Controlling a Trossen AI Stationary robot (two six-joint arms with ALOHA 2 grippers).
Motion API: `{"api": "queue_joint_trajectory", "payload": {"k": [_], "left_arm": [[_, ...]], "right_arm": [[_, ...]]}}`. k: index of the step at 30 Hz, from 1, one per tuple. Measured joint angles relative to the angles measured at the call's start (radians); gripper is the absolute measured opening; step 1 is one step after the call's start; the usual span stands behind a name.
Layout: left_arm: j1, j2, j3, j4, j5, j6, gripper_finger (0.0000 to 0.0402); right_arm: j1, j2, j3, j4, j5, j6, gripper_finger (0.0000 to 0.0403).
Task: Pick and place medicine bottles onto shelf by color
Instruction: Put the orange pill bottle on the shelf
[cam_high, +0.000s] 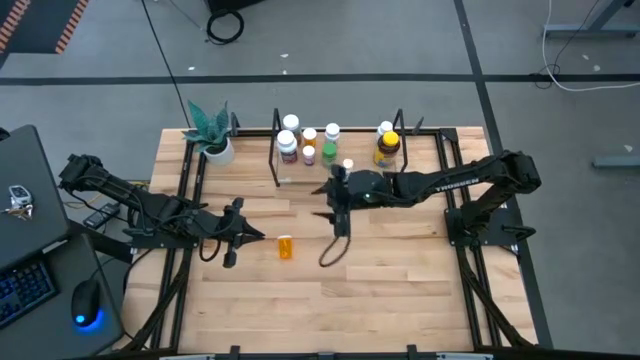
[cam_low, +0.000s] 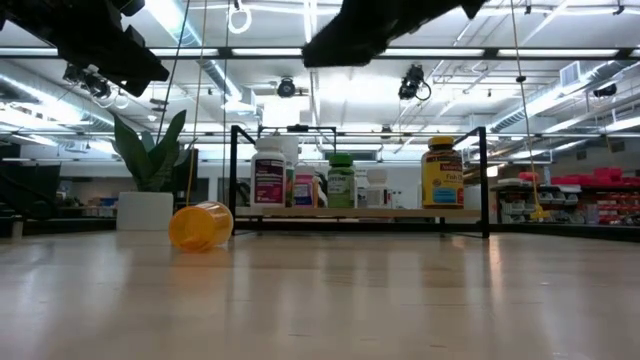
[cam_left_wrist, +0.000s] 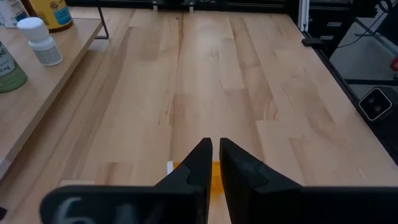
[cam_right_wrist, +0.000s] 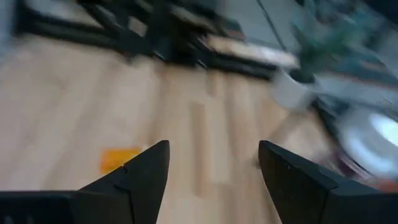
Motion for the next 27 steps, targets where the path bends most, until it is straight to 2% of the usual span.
{"api": "queue_joint_trajectory", "payload": {"k": [4, 13, 18, 20, 23, 27], "left_arm": [[0.0, 0.0, 0.0, 0.015, 0.0, -0.003, 0.0035], [0.001, 0.0, 0.0, 0.061, 0.0, -0.119, 0.0029], [0.0, 0.0, 0.0, 0.069, 0.001, -0.293, 0.0036], [-0.008, 0.0, 0.0, 0.068, 0.046, -0.357, 0.0035], [-0.025, 0.043, 0.0, 0.092, 0.18, -0.443, 0.0028], [-0.077, 0.143, 0.001, 0.132, 0.218, -0.535, 0.0021]], "right_arm": [[0.008, 0.013, -0.08, 0.177, -0.139, 0.0, 0.0254], [0.015, 0.014, -0.211, 0.261, -0.134, 0.028, 0.0254], [0.022, 0.014, -0.272, 0.376, -0.161, 0.031, 0.0254], [0.032, 0.014, -0.292, 0.416, -0.198, 0.031, 0.0254], [0.048, 0.014, -0.307, 0.422, -0.205, 0.03, 0.0254], [0.072, 0.014, -0.307, 0.426, -0.177, 0.03, 0.0254]]}}
